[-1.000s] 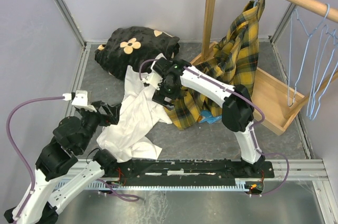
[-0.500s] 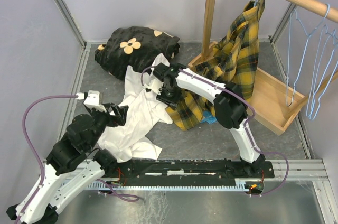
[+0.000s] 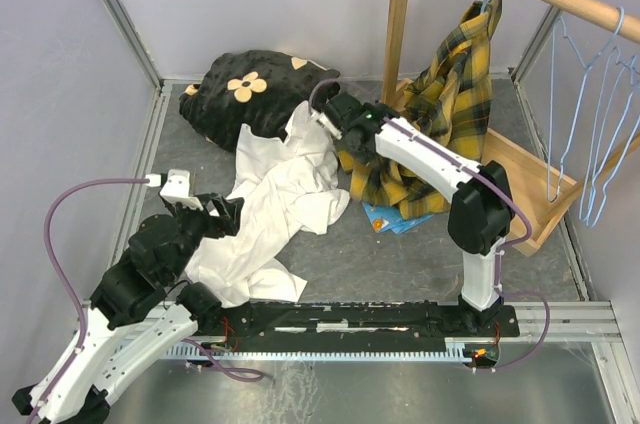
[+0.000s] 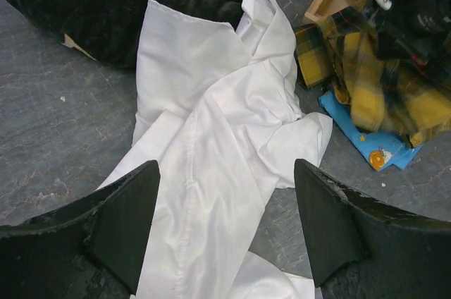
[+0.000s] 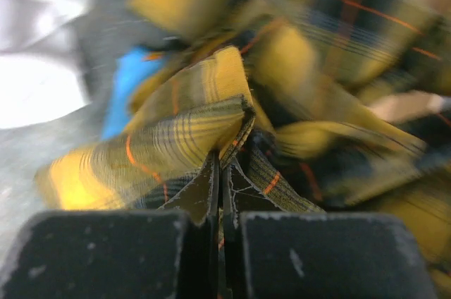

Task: Place the shirt on the hanger
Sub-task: Adjust the shirt on the hanger.

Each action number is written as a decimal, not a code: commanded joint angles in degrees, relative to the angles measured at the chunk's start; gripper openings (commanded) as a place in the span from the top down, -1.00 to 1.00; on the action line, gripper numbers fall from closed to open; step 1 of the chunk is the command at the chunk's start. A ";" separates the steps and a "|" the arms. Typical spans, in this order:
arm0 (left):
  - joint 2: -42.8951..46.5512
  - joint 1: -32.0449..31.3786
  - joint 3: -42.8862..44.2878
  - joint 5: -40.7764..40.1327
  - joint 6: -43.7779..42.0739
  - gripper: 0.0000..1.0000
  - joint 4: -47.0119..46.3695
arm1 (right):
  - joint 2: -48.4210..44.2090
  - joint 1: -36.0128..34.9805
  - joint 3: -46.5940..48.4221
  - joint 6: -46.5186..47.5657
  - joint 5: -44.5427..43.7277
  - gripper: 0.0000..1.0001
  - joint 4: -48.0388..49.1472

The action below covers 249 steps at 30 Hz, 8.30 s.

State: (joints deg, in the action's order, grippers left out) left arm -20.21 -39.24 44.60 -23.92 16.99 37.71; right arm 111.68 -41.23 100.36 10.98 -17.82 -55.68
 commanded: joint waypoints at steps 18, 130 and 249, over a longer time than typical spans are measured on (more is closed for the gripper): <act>-1.15 0.24 -0.26 -2.03 1.44 -0.65 -2.76 | 2.44 4.34 8.94 -0.84 -5.70 -0.81 3.94; 0.77 0.20 -1.00 -4.83 2.00 -0.66 -2.40 | 17.03 9.59 9.48 -4.88 -6.43 -0.60 12.39; 0.78 0.18 -1.28 -5.26 1.72 -0.66 -2.47 | 5.19 16.37 -1.51 -9.40 -29.48 1.00 20.87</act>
State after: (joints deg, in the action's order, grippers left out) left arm -19.92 -39.24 43.09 -28.38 17.08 37.54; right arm 121.51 -29.78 96.09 0.58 -47.07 -37.45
